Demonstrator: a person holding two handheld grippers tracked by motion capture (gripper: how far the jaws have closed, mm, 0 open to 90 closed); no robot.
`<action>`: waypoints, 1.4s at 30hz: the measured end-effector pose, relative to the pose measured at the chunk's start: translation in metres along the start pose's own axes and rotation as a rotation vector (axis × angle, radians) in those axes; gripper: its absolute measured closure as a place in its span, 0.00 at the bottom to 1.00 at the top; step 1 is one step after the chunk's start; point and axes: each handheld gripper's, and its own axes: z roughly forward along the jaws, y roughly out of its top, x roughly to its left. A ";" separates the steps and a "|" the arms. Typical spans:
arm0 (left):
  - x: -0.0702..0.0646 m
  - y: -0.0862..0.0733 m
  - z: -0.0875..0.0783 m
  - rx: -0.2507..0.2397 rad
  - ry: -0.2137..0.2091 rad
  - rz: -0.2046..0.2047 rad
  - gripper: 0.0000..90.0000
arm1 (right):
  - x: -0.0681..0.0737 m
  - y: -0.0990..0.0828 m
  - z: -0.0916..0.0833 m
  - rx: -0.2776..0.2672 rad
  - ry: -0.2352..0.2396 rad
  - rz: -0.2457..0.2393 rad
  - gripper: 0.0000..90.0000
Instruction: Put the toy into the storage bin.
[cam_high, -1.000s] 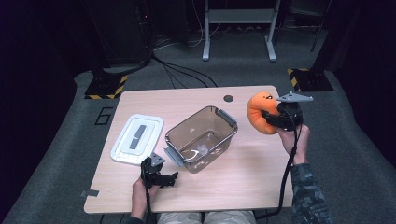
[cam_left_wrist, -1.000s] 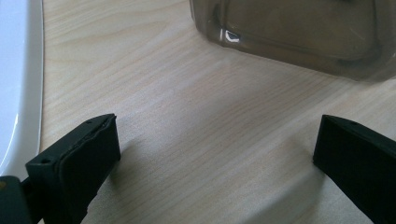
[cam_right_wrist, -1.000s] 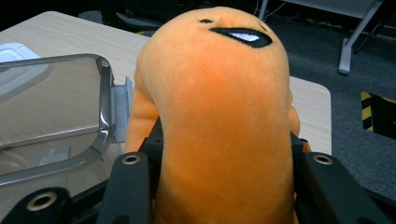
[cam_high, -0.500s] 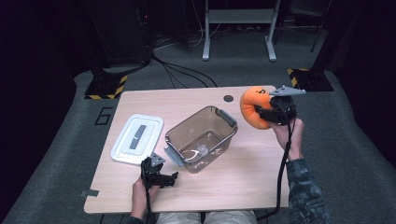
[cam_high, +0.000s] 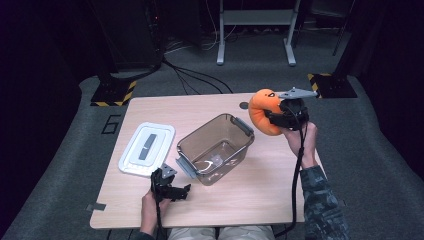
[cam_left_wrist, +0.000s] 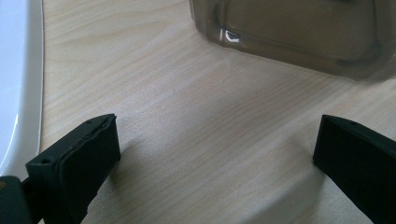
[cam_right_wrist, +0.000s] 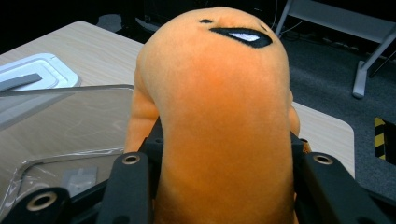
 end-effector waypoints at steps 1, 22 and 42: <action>0.000 0.000 0.000 0.000 0.000 0.000 0.00 | 0.001 0.001 0.000 0.000 0.002 -0.003 0.59; 0.001 0.000 -0.001 0.009 0.000 0.012 0.00 | 0.027 0.015 0.015 0.000 0.058 -0.026 0.59; 0.001 0.000 -0.001 0.008 0.000 0.011 0.00 | 0.048 0.021 0.032 0.008 0.107 -0.037 0.58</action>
